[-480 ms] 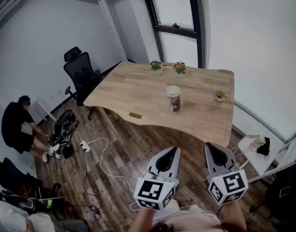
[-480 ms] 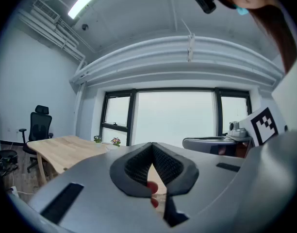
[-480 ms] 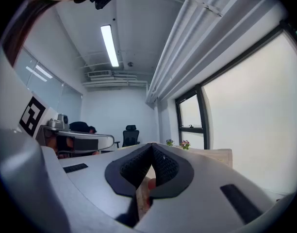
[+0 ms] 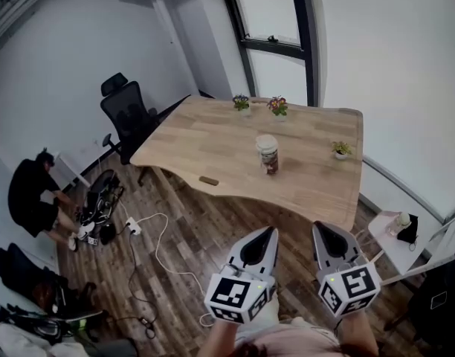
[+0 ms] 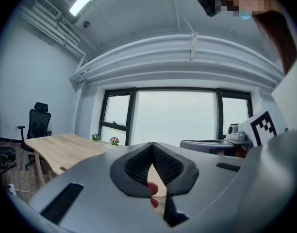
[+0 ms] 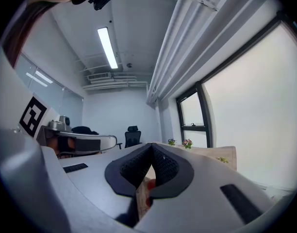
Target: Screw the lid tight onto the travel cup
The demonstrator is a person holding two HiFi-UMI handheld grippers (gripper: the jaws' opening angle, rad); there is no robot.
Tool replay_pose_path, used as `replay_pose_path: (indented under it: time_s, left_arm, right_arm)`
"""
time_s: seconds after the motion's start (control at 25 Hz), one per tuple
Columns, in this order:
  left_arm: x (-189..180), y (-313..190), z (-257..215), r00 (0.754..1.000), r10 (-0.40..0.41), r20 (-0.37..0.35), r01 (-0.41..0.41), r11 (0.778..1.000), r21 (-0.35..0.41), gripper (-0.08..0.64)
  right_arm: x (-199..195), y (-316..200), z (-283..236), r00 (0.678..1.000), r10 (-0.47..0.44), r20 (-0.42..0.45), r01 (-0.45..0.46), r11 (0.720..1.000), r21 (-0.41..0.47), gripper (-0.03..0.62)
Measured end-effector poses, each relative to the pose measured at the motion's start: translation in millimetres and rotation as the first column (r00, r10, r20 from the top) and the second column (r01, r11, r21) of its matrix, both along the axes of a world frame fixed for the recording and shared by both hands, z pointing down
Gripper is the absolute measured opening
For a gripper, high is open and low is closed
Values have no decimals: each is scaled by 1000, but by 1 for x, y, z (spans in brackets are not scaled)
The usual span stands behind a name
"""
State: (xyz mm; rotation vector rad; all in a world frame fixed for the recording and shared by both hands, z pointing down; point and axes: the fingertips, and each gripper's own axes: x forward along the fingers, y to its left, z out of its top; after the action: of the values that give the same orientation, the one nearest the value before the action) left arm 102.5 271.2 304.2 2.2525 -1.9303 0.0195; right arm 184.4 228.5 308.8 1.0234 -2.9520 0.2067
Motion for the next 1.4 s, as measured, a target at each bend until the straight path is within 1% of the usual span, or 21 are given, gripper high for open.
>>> replay_pose_path:
  time_s: [0.2, 0.48, 0.64, 0.8, 1.12, 1.4]
  left_arm:
    - [-7, -16, 4, 999, 18, -30, -19, 1000, -8, 0]
    - [-25, -47, 14, 999, 32, -26, -33, 999, -27, 0]
    - [-40, -66, 12, 998, 50, -35, -50, 998, -25, 0]
    - [-55, -87, 15, 995, 78, -63, -80, 996, -34, 0]
    - [-85, -121, 23, 992, 120, -48, -122, 992, -40, 0]
    - [-111, -144, 33, 985, 152, -83, -157, 986, -56, 2]
  right_arm:
    - [-6, -16, 6, 1000, 7, 13, -6, 1000, -13, -2]
    - [-23, -45, 14, 1000, 24, -2, -24, 999, -28, -2]
    - [-37, -64, 11, 999, 43, -6, -43, 998, -35, -2]
    - [-50, -83, 9, 998, 62, -14, -63, 998, -33, -2]
    - [-85, -116, 9, 995, 91, -32, -92, 996, -15, -2]
    - [-118, -139, 7, 992, 105, -63, -105, 994, 5, -2]
